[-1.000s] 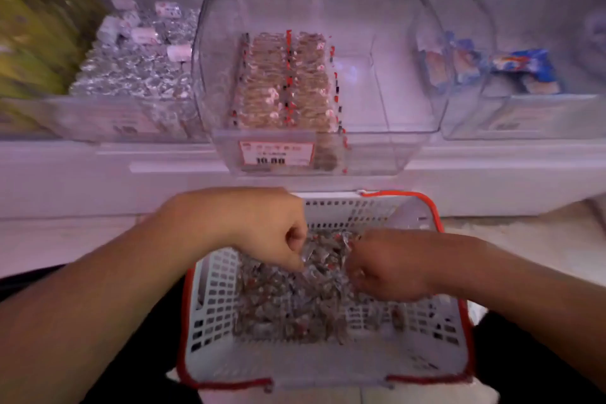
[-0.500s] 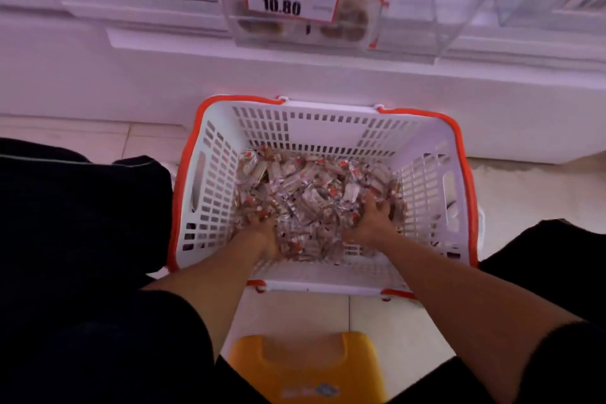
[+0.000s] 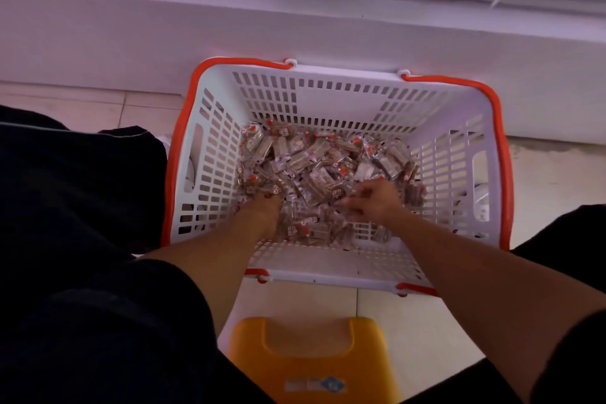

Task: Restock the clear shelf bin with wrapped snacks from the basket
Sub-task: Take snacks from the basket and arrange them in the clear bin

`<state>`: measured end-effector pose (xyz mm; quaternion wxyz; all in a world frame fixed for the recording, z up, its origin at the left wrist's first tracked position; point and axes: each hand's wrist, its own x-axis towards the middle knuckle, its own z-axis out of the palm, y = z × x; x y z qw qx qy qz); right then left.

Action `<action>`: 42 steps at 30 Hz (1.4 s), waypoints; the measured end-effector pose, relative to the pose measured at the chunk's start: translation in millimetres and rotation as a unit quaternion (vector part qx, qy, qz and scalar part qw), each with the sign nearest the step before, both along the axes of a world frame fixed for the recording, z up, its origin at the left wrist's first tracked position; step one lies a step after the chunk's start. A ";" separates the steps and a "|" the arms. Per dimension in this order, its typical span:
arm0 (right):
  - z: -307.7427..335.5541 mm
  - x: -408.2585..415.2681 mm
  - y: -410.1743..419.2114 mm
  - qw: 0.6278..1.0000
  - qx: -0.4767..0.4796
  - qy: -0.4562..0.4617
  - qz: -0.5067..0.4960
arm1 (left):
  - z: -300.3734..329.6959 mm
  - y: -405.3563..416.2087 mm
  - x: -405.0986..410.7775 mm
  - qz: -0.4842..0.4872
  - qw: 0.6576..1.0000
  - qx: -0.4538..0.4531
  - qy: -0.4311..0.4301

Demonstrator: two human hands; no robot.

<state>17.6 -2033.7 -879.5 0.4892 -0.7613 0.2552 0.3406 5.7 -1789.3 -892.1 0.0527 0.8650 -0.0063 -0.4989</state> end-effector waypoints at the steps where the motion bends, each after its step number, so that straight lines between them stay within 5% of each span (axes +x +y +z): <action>1: 2.8 0.0 6.3 0.995 0.070 0.028 -0.058 | -0.4 0.5 1.7 -0.016 1.000 -0.004 0.007; 6: 6.9 -1.6 21.3 0.980 0.148 0.103 -0.086 | -1.1 -1.5 -2.9 -0.002 1.000 0.008 0.000; 11: 3.4 -0.7 12.7 0.990 0.088 0.104 -0.042 | 13.3 4.2 2.4 0.185 0.971 -0.095 -0.120; 14: 19.6 4.8 5.1 0.993 0.085 0.083 0.015 | 31.3 0.5 15.6 0.320 0.926 -0.192 -0.050; 17: 56.0 16.2 -1.0 0.985 0.146 0.061 0.071 | 63.6 -0.4 27.6 0.355 0.904 -0.233 0.036; 23: 189.4 43.1 -2.0 0.947 0.276 -0.037 0.161 | 166.5 -10.5 45.5 0.461 0.726 -0.485 0.158; 28: 312.7 36.2 -0.6 0.930 0.189 -0.251 0.191 | 290.9 -18.6 61.7 0.360 0.739 -0.551 0.143; 32: 378.9 30.6 7.5 0.875 0.263 -0.394 0.097 | 374.7 -28.0 64.7 0.294 0.733 -0.604 0.107; 38: 431.6 71.3 15.0 0.828 0.239 -0.503 0.064 | 437.6 -34.7 93.9 0.263 0.707 -0.656 0.029; 42: 435.5 110.0 8.7 0.835 0.133 -0.519 0.125 | 443.5 -29.7 137.1 0.250 0.740 -0.624 -0.016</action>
